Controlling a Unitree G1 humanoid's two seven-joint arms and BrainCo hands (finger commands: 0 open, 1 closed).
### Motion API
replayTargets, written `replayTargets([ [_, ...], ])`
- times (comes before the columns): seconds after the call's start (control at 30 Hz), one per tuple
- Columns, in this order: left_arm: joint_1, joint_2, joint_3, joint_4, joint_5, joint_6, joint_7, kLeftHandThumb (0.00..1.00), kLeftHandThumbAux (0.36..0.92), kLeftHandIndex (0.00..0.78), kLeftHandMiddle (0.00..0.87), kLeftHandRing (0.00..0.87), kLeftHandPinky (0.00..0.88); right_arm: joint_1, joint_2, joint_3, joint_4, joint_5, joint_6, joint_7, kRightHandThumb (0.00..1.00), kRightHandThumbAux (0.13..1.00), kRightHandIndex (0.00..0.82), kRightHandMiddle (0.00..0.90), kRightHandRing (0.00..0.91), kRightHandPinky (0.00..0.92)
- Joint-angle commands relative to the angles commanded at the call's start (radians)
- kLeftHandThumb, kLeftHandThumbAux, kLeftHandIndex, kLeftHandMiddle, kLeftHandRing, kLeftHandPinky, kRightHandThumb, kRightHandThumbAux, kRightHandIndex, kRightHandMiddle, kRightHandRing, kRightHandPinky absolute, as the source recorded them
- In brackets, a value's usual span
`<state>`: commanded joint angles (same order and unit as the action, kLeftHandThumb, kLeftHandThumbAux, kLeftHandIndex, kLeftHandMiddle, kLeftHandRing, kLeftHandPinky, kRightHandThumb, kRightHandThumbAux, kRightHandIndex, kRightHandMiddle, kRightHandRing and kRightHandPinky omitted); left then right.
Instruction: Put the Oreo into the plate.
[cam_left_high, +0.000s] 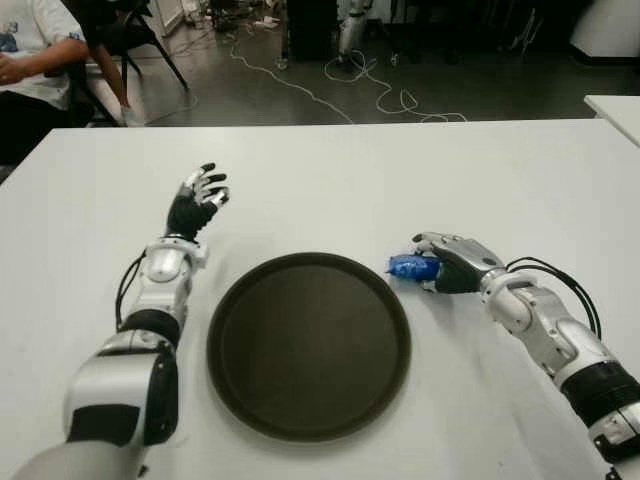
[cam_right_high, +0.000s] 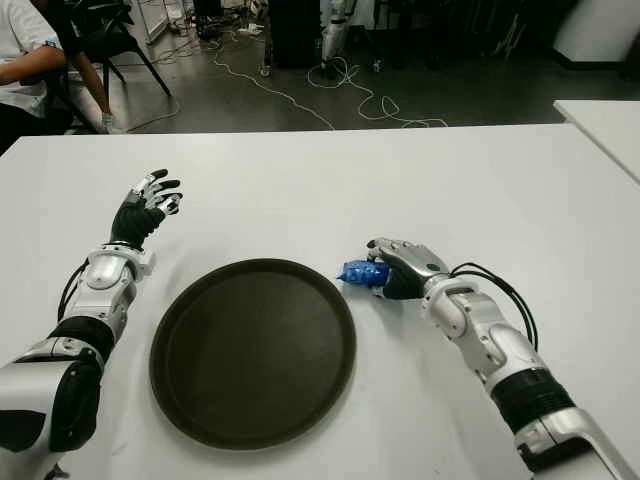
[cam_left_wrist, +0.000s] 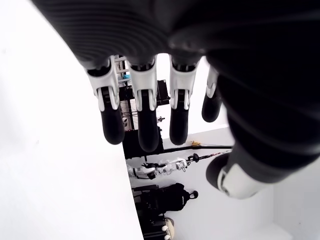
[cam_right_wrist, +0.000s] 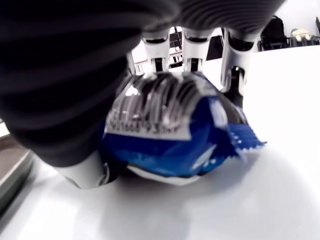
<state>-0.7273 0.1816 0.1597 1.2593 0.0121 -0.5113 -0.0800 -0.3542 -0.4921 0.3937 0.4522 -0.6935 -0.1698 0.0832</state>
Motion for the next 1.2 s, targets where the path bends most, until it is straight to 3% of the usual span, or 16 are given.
replayTargets([
  [0.3,0.000,0.002,-0.012,0.000,0.015,-0.001,0.018,0.168,0.695,0.133,0.216,0.212,0.227,0.009,-0.001,-0.006,-0.017,0.002,0.013,-0.005,0.688,0.735,0.422,0.578,0.582,0.539],
  [0.77,0.002,-0.003,-0.006,0.000,0.005,-0.007,0.018,0.220,0.716,0.149,0.233,0.227,0.251,0.010,-0.004,-0.005,-0.023,-0.012,0.025,-0.015,0.686,0.735,0.423,0.581,0.584,0.541],
  [0.97,0.001,-0.004,-0.006,0.000,0.004,-0.006,0.016,0.199,0.699,0.136,0.221,0.217,0.229,0.011,-0.005,-0.007,-0.021,-0.014,0.015,-0.032,0.688,0.734,0.423,0.594,0.597,0.560],
  [1.2,-0.003,-0.003,-0.005,0.004,0.002,0.004,0.008,0.197,0.719,0.132,0.213,0.208,0.232,-0.004,-0.011,-0.016,-0.048,-0.026,0.027,-0.052,0.688,0.734,0.423,0.606,0.608,0.562],
])
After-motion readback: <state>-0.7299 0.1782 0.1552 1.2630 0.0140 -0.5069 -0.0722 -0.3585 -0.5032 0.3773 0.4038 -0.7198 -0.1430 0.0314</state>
